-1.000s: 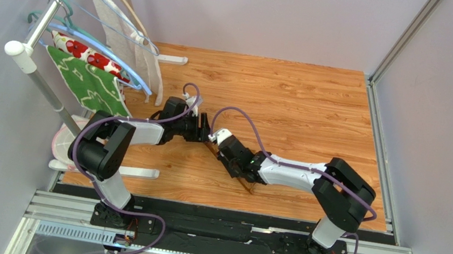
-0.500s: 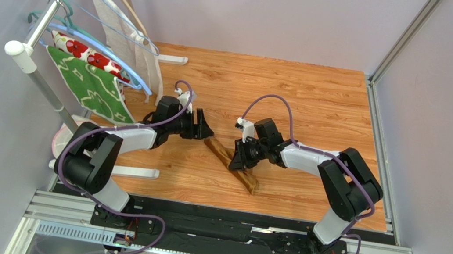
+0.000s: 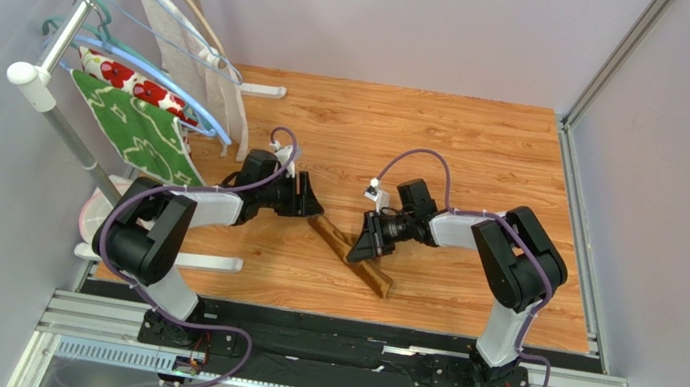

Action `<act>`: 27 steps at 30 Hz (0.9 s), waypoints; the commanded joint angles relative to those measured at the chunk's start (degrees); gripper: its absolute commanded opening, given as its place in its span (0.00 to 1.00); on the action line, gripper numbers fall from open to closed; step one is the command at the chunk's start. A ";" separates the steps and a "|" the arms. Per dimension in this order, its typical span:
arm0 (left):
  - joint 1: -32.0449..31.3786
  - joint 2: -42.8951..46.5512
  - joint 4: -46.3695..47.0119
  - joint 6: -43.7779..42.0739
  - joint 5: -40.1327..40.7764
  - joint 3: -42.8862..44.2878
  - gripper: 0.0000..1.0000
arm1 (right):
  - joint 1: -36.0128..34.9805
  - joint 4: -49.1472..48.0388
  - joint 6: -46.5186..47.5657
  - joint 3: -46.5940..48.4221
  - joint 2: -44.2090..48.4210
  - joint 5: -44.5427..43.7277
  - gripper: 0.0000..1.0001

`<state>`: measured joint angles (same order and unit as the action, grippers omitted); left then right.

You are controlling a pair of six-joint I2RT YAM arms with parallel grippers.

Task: Fold the napkin, place the utensils inside, and roll it up
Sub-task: Roll the napkin with the utensil

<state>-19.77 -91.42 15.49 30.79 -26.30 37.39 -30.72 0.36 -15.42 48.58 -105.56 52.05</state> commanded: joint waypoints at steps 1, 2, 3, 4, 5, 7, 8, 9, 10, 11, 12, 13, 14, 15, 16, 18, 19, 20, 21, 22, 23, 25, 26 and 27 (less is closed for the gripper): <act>0.26 -1.13 0.95 -0.38 -2.34 2.43 0.62 | 1.19 0.51 -0.23 1.08 -2.89 1.03 0.07; 0.26 -1.31 1.73 0.15 -2.87 2.34 0.62 | 1.19 0.69 -0.05 1.26 -3.07 1.03 0.07; 0.17 -1.66 3.31 0.59 -3.48 1.99 0.62 | 1.19 0.78 -0.05 1.34 -3.34 1.21 0.07; 0.17 -2.44 4.11 1.03 -4.53 1.90 0.62 | 1.28 0.87 -0.05 1.43 -3.77 0.86 0.07; 0.17 -2.89 4.72 1.90 -5.24 1.90 0.62 | 1.28 0.87 0.04 1.61 -4.04 0.77 0.07; 0.17 -4.11 6.31 2.61 -6.65 1.90 0.60 | 1.54 0.87 -0.05 1.78 -4.48 0.60 0.07; 0.26 -4.47 6.75 3.31 -7.00 1.90 0.59 | 1.71 0.87 -0.05 1.78 -4.92 0.42 0.07; 0.17 -4.91 7.71 3.58 -7.44 1.81 0.57 | 1.80 0.96 0.04 1.87 -5.01 0.33 0.07; 0.17 -5.43 8.07 3.93 -8.32 1.81 0.56 | 1.89 1.22 0.04 1.96 -5.10 0.07 0.07; 0.17 -5.70 8.50 4.54 -8.67 1.90 0.50 | 1.98 1.31 -0.05 2.05 -4.92 -0.54 0.08; 0.17 -5.96 9.12 4.72 -8.94 1.73 0.44 | 1.98 1.40 0.04 2.31 -4.83 -0.64 0.10; 0.17 -6.23 9.21 4.81 -9.29 1.81 0.37 | 2.07 2.18 0.13 2.57 -4.66 -0.98 0.12; 0.17 -6.32 9.21 4.81 -9.12 1.90 0.22 | 1.98 2.88 0.21 3.36 -4.40 -1.68 0.15; 0.17 -6.49 8.86 4.72 -9.03 1.90 0.15 | 2.07 3.76 0.91 3.89 -3.44 -2.13 0.24; 0.17 -6.49 8.43 4.55 -8.68 2.07 0.10 | 2.07 6.12 1.27 4.50 -2.90 -2.74 0.30; 0.17 -6.58 7.11 3.93 -8.33 2.69 0.00 | 1.98 8.59 2.06 6.17 -0.28 -5.02 0.51; 0.17 -6.84 6.67 3.76 -8.24 2.78 0.00 | 1.98 11.04 2.84 6.79 0.78 -6.07 0.54; 0.17 -6.85 6.23 3.49 -8.15 2.95 0.00 | 1.98 12.37 3.46 7.32 2.10 -8.52 0.57; 0.17 -7.02 5.53 3.32 -8.24 3.39 0.00 | 1.89 13.60 3.99 8.54 3.24 -9.85 0.59; 0.17 -7.28 5.17 3.14 -8.24 3.57 0.00 | 1.89 15.96 4.60 9.16 5.78 -11.43 0.61; 0.17 -7.46 4.82 2.97 -8.24 3.74 0.00 | 1.80 16.94 5.04 9.60 7.02 -14.58 0.63; 0.17 -7.72 4.38 2.79 -8.32 4.10 0.00 | 0.67 19.05 6.44 10.83 11.05 -20.63 0.66; 0.17 -7.81 4.20 2.70 -8.24 4.19 0.00 | -0.12 19.76 7.06 11.27 12.21 -23.11 0.66; 0.17 -7.81 3.94 2.61 -8.32 4.27 0.00 | -2.57 20.64 7.68 11.80 13.35 -25.92 0.66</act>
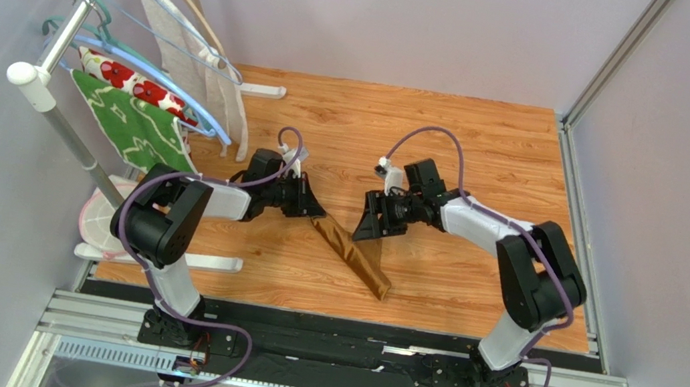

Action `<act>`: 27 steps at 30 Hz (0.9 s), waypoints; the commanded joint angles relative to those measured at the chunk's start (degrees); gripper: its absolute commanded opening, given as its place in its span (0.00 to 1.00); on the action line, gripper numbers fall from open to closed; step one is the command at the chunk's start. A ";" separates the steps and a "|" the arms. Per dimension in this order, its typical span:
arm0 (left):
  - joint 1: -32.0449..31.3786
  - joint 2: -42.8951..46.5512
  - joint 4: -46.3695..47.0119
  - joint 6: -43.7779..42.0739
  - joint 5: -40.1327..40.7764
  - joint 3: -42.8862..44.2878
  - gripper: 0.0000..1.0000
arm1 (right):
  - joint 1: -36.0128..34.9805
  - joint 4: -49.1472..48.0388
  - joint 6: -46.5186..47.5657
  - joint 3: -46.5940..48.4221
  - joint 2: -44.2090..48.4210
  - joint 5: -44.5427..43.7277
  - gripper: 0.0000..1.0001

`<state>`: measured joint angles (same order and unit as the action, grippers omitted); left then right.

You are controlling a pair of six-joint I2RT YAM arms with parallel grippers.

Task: Fold the napkin, place the utensils inside, and roll it up
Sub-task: Roll the napkin with the utensil

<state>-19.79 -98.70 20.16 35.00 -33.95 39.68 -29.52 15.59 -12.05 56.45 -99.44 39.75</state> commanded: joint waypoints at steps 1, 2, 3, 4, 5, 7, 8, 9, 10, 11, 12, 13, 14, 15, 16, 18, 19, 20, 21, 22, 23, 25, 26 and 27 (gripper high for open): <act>0.19 -0.53 -0.91 -1.69 -0.50 1.98 0.00 | -5.45 6.89 5.02 4.98 8.63 -19.91 0.66; 0.19 -0.62 -1.00 -1.78 -0.50 2.07 0.00 | -7.29 7.51 6.24 5.42 9.26 -23.36 0.66; 0.19 -0.62 -1.44 -1.87 -0.50 2.15 0.00 | -11.57 7.96 7.12 5.60 9.70 -26.88 0.66; 0.19 -0.62 -1.53 -1.96 -0.41 2.24 0.00 | -13.79 8.05 7.74 5.69 10.05 -30.57 0.66; 0.19 -0.62 -1.53 -1.96 -0.41 2.24 0.00 | -15.99 7.87 8.62 5.69 10.40 -37.74 0.66; 0.19 -0.62 -1.71 -1.96 -0.41 2.24 0.00 | -21.79 7.17 9.24 5.69 10.06 -44.29 0.65; 0.19 -0.62 -1.71 -2.04 -0.41 2.24 0.00 | -23.38 6.99 9.50 5.69 9.27 -49.19 0.65; 0.19 -0.62 -1.88 -2.04 -0.32 2.33 0.00 | -26.26 6.73 10.46 5.78 8.65 -51.07 0.65; 0.19 -0.71 -1.88 -2.04 -0.32 2.33 0.00 | -27.51 6.64 10.91 5.96 7.95 -53.87 0.64; 0.19 -0.62 -1.88 -2.04 -0.24 2.33 0.00 | -29.26 6.82 11.26 6.48 6.29 -54.68 0.63; 0.19 -0.71 -1.97 -2.04 -0.23 2.42 0.00 | -29.89 7.43 11.70 6.83 5.40 -55.21 0.61; 0.19 -0.71 -1.97 -2.04 -0.32 2.42 0.00 | -30.33 7.95 11.88 7.36 4.53 -56.17 0.59; 0.19 -0.71 -1.97 -2.04 -0.32 2.42 0.00 | -30.94 8.31 11.79 7.97 3.47 -56.62 0.58; 0.19 -0.62 -1.97 -2.04 -0.32 2.42 0.00 | -31.39 8.75 11.88 8.15 2.16 -57.14 0.56; 0.19 -0.62 -2.06 -2.13 -0.24 2.42 0.00 | -31.65 8.75 11.97 8.15 1.62 -58.02 0.55; 0.19 -0.53 -2.23 -2.22 -0.06 2.42 0.00 | -32.18 9.01 13.46 8.42 0.57 -57.85 0.52; 0.19 -0.53 -2.32 -2.31 -0.06 2.51 0.00 | -32.18 9.28 13.46 8.42 0.30 -58.64 0.52; 0.19 -0.45 -2.41 -2.31 -0.06 2.51 0.00 | -32.27 9.37 13.55 8.33 0.12 -59.17 0.51; 0.19 -0.45 -2.41 -2.22 -0.15 2.51 0.00 | -32.36 9.63 13.72 8.07 -0.14 -59.52 0.51; 0.19 -0.53 -2.32 -2.22 -0.15 2.51 0.00 | -32.36 9.54 13.64 7.72 -0.32 -59.70 0.51; 0.19 -0.45 -2.41 -2.31 -0.15 2.51 0.00 | -32.36 9.45 13.64 7.54 -0.49 -59.70 0.51; 0.19 -0.53 -2.41 -2.22 -0.23 2.51 0.00 | -32.36 9.63 13.46 6.84 -1.28 -59.70 0.51; 0.19 -0.45 -2.41 -2.22 -0.23 2.51 0.00 | -32.36 9.54 13.37 6.49 -1.46 -59.70 0.51; 0.19 -0.36 -2.32 -2.22 -0.32 2.51 0.00 | -32.36 9.28 13.37 6.14 -1.72 -59.61 0.50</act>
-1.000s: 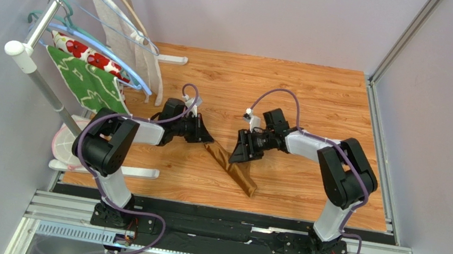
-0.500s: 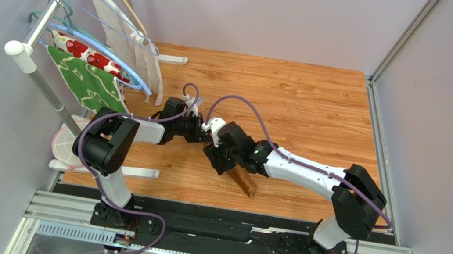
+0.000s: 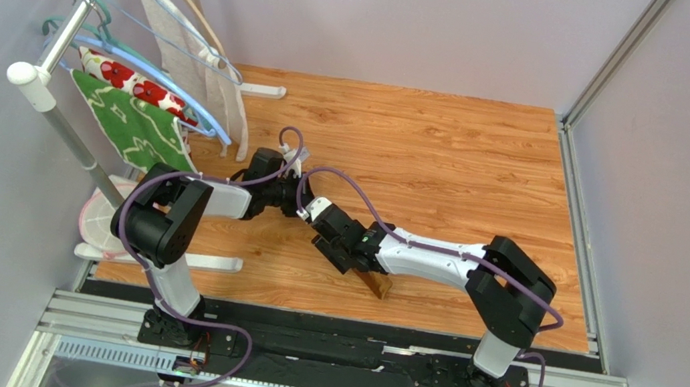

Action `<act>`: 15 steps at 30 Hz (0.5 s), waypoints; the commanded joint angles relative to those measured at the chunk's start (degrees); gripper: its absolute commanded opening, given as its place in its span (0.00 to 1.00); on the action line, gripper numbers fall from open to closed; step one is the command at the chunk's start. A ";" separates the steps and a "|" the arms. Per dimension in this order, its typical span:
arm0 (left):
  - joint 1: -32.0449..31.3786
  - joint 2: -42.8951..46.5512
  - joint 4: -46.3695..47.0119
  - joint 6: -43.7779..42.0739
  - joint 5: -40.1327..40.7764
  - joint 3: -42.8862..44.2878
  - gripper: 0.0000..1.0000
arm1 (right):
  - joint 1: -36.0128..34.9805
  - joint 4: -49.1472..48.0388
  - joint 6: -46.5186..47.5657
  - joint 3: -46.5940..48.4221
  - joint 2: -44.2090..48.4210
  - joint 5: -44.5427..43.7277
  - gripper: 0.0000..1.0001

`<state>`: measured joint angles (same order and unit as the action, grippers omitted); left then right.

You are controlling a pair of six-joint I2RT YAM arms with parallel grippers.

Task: Fold the napkin, place the utensils inside, and roll it up
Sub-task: Roll the napkin with the utensil

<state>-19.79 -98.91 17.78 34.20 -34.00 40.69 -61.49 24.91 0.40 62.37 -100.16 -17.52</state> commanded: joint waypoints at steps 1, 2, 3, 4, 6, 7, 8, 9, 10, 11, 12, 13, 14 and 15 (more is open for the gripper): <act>0.19 -0.05 0.06 -1.50 -0.19 1.50 0.00 | -0.38 -0.38 0.83 -0.57 -1.61 -2.08 0.50; 0.19 -0.14 0.06 -1.50 -0.28 1.50 0.00 | -0.38 -0.65 0.65 -1.02 -1.97 -1.91 0.50; 0.28 -0.14 0.15 -1.50 -0.37 1.50 0.00 | -0.38 -1.17 0.65 -1.46 -2.32 -1.82 0.49; 0.19 -0.05 0.32 -1.50 -0.45 1.41 0.00 | -0.29 -1.44 0.39 -1.72 -2.58 -1.73 0.48; 0.19 -0.14 0.41 -1.50 -0.63 1.41 0.00 | -0.29 -2.14 -0.05 -2.86 -3.29 -1.47 0.48; 0.19 -0.05 0.41 -1.50 -0.63 1.41 0.00 | -0.21 -2.49 -0.05 -3.21 -3.37 -0.94 0.47; 0.10 0.04 0.41 -1.50 -0.63 1.41 0.00 | 0.14 -3.02 -0.05 -3.91 -3.64 -0.50 0.48; 0.19 0.04 0.50 -1.50 -0.80 1.41 0.00 | 0.32 -3.28 -0.05 -4.18 -3.73 0.46 0.48; 0.19 0.04 0.59 -1.50 -0.89 1.41 0.00 | 1.11 -3.46 -1.62 -4.53 -3.90 1.08 0.47; 0.19 0.21 0.76 -1.50 -1.16 1.41 0.00 | 1.72 -4.16 -1.90 -5.41 -3.90 2.04 0.43; 0.19 0.47 0.85 -1.67 -1.51 1.41 0.02 | 2.51 -4.42 -2.51 -5.85 -3.73 3.53 0.40; 0.19 0.74 0.59 -1.85 -1.34 1.33 0.16 | 4.17 -4.86 -2.95 -6.46 -3.64 7.02 0.36; 0.28 1.52 0.33 -2.11 -1.07 1.24 0.26 | 5.23 -5.56 -3.30 -6.99 -3.38 9.15 0.27; 0.28 2.05 0.06 -2.55 0.24 1.06 0.38 | 6.03 -6.01 -3.65 -8.04 -2.59 11.43 0.24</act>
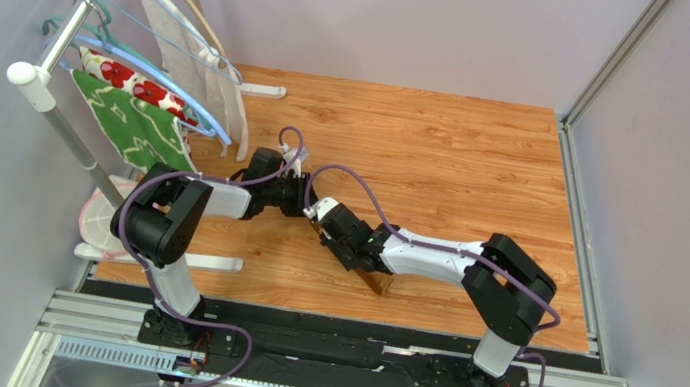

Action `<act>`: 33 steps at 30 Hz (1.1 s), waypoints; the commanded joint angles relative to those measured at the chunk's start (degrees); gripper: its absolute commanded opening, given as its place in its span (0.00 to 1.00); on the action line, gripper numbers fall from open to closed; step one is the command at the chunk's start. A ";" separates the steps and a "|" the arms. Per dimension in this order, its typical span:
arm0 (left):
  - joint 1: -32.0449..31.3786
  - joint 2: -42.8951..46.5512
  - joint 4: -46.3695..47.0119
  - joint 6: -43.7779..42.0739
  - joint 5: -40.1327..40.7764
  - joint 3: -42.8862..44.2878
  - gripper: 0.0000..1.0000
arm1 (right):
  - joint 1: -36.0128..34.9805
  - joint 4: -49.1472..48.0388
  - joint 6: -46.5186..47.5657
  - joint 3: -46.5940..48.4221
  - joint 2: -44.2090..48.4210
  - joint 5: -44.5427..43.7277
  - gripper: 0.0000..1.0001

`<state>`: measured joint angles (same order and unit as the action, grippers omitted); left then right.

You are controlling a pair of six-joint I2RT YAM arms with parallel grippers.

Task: Fold the napkin, place the utensils inside, and roll it up
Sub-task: Roll the napkin with the utensil

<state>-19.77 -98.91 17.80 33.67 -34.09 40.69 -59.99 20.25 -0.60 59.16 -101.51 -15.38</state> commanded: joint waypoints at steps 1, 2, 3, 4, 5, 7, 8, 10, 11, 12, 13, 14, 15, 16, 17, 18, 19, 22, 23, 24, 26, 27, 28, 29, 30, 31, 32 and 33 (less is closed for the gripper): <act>0.34 2.67 -0.57 -2.29 0.86 0.80 0.57 | 6.27 -1.70 -2.74 -5.54 -0.88 14.01 0.19; 0.43 4.07 -0.84 -2.47 1.65 0.54 0.62 | 7.07 -2.92 -2.83 -6.15 -0.27 17.19 0.18; 0.52 4.86 -1.01 -2.82 2.87 0.27 0.65 | 7.86 -3.54 -2.83 -7.46 0.26 19.75 0.18; 0.61 5.65 -1.02 -2.82 3.58 -0.16 0.70 | 8.65 -4.16 -3.26 -8.00 0.96 24.56 0.17; 0.87 7.05 -1.02 -2.91 4.46 -0.78 0.71 | 10.57 -5.12 -3.44 -8.26 1.05 27.04 0.17; 0.96 8.47 -0.84 -3.26 6.48 -1.48 0.72 | 11.99 -6.10 -3.53 -9.32 1.06 33.44 0.17; 0.96 9.69 -0.75 -3.35 6.92 -2.18 0.72 | 13.04 -6.97 -3.44 -9.50 0.88 35.40 0.17; 0.96 10.49 -0.05 -3.17 7.63 -2.89 0.73 | 14.54 -7.94 -3.53 -9.85 0.44 40.39 0.17; 0.96 10.67 0.21 -3.09 7.63 -2.98 0.73 | 15.07 -9.08 -3.96 -10.02 -0.08 42.08 0.17; 0.96 10.50 0.30 -3.08 7.20 -2.89 0.73 | 15.68 -9.70 -4.32 -10.11 -0.26 43.84 0.16; 0.96 10.06 0.22 -3.08 6.93 -2.55 0.73 | 16.99 -10.40 -4.58 -10.11 -0.52 47.16 0.16; 0.96 9.36 0.04 -3.00 6.58 -2.46 0.73 | 17.70 -11.62 -5.45 -10.11 -1.05 48.67 0.16; 0.96 9.01 -0.05 -2.91 5.97 -2.28 0.72 | 18.32 -12.25 -5.72 -10.11 -1.23 51.56 0.16; 0.96 8.57 0.21 -2.73 5.61 -2.02 0.72 | 19.54 -12.69 -5.99 -10.03 -1.49 52.72 0.15; 0.96 8.04 0.39 -2.56 5.26 -2.01 0.71 | 20.08 -13.30 -6.43 -9.59 -2.10 53.86 0.15; 0.96 7.77 0.65 -2.38 4.82 -2.01 0.70 | 20.52 -13.31 -6.69 -9.24 -2.46 54.66 0.15; 0.87 7.60 0.74 -2.21 4.64 -1.93 0.69 | 21.39 -13.22 -6.69 -9.06 -2.81 55.62 0.15; 0.96 7.42 0.48 -2.21 4.55 -1.75 0.64 | 22.89 -13.48 -6.61 -8.44 -4.21 57.12 0.14; 0.96 7.25 0.30 -2.21 4.55 -1.58 0.64 | 23.42 -13.74 -6.61 -8.36 -4.65 57.65 0.14; 0.96 7.16 -0.31 -2.29 4.64 -1.58 0.63 | 23.77 -13.75 -6.69 -8.01 -5.53 58.52 0.14; 0.96 6.54 -0.58 -2.38 4.21 -1.14 0.63 | 24.39 -13.83 -6.69 -7.74 -6.24 59.58 0.14; 0.96 6.19 -0.40 -2.29 3.94 -0.96 0.63 | 24.56 -13.75 -6.69 -7.39 -6.85 60.11 0.14; 0.87 5.23 -0.23 -2.12 3.59 -0.87 0.63 | 24.57 -13.75 -6.78 -7.21 -7.12 60.55 0.14; 0.96 4.79 0.38 -1.51 2.63 -0.87 0.63 | 24.65 -13.66 -6.69 -7.04 -7.29 60.81 0.14; 0.96 4.35 1.61 -1.07 1.93 -0.87 0.63 | 24.65 -13.66 -6.78 -6.78 -7.64 60.90 0.14; 0.96 3.56 2.06 -0.80 1.48 -0.79 0.60 | 24.92 -13.66 -6.78 -6.60 -8.08 60.99 0.14; 0.96 3.20 2.41 -0.36 0.78 -0.78 0.57 | 25.00 -13.66 -6.69 -6.51 -8.26 61.08 0.14; 0.96 2.94 2.50 -0.27 0.69 -0.70 0.51 | 25.18 -13.66 -6.78 -6.42 -8.35 60.99 0.14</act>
<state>-19.03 -94.61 16.97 32.51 -30.39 38.52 -34.79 3.14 -8.16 53.06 -106.67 47.29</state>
